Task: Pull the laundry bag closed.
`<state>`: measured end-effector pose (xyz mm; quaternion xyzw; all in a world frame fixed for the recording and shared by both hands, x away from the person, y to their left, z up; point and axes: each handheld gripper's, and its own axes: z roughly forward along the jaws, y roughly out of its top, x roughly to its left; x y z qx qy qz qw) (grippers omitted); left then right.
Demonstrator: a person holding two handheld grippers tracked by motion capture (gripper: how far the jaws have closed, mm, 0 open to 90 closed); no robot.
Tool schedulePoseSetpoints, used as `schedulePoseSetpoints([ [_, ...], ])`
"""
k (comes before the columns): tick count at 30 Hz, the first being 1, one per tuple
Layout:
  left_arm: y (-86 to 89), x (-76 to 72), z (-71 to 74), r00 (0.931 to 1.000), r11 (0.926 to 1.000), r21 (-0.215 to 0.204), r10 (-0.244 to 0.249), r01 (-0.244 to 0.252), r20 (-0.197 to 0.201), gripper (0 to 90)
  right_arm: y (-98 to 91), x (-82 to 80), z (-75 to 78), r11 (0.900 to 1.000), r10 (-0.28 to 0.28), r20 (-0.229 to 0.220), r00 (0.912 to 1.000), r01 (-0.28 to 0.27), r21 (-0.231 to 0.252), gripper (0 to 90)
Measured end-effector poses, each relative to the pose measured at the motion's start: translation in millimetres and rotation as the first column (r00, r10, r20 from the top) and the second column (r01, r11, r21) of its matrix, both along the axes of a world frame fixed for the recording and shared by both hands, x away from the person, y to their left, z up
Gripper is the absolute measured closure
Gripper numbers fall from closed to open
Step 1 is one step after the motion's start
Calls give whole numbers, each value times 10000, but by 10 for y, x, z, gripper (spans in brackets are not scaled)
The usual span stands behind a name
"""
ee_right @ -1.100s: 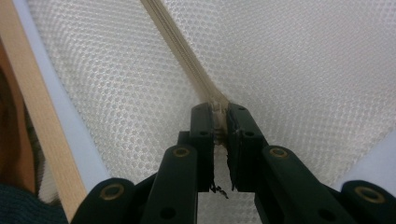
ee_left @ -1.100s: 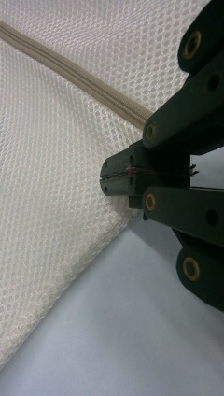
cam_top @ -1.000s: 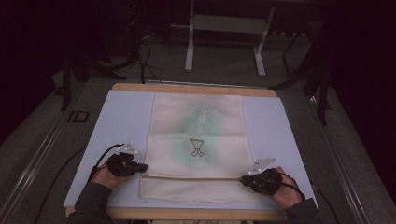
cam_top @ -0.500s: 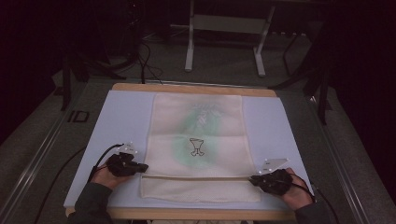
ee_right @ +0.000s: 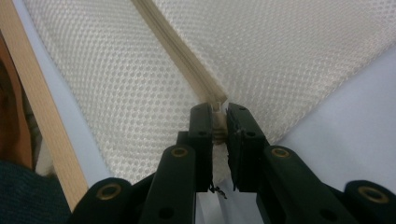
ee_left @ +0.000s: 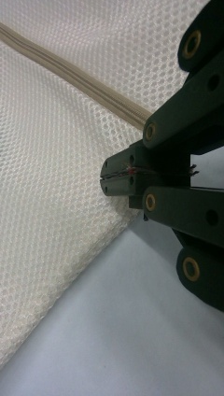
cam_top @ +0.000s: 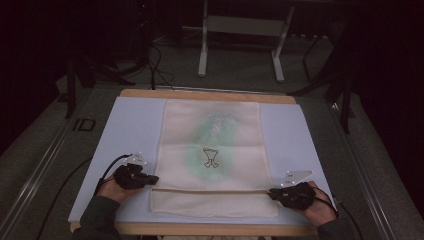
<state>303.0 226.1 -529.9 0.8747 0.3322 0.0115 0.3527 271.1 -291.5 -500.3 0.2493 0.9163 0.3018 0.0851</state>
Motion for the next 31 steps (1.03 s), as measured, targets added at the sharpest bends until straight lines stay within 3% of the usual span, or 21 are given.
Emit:
schedulePoseSetpoints([
  [4,-15,-10,9,9999,9998,172,-44,42,132,897,-30,11,0,9995,-183,-37,9998,184,264,743],
  [12,14,-11,-5,9999,9998,-131,-123,124,108,875,-92,25,0,9951,-468,125,9988,455,880,631],
  [19,15,-17,2,9997,9997,-179,-183,186,180,854,-239,70,-38,9837,-1282,217,9915,1243,1301,614],
  [23,33,-26,16,9993,9993,-338,-147,158,334,848,-339,99,-71,9713,-1899,295,9814,1834,1517,608],
  [27,83,-24,39,9984,9988,-472,160,-135,540,839,-439,124,-103,9510,-2630,433,9638,2514,1797,594],
  [29,113,-20,47,9960,9977,-472,524,-491,724,816,-487,134,-115,9389,-2974,475,9536,2831,1960,586],
  [31,153,-10,53,9890,9933,-429,1112,-1075,975,777,-525,142,-125,9271,-3322,570,9415,3149,2032,568],
])
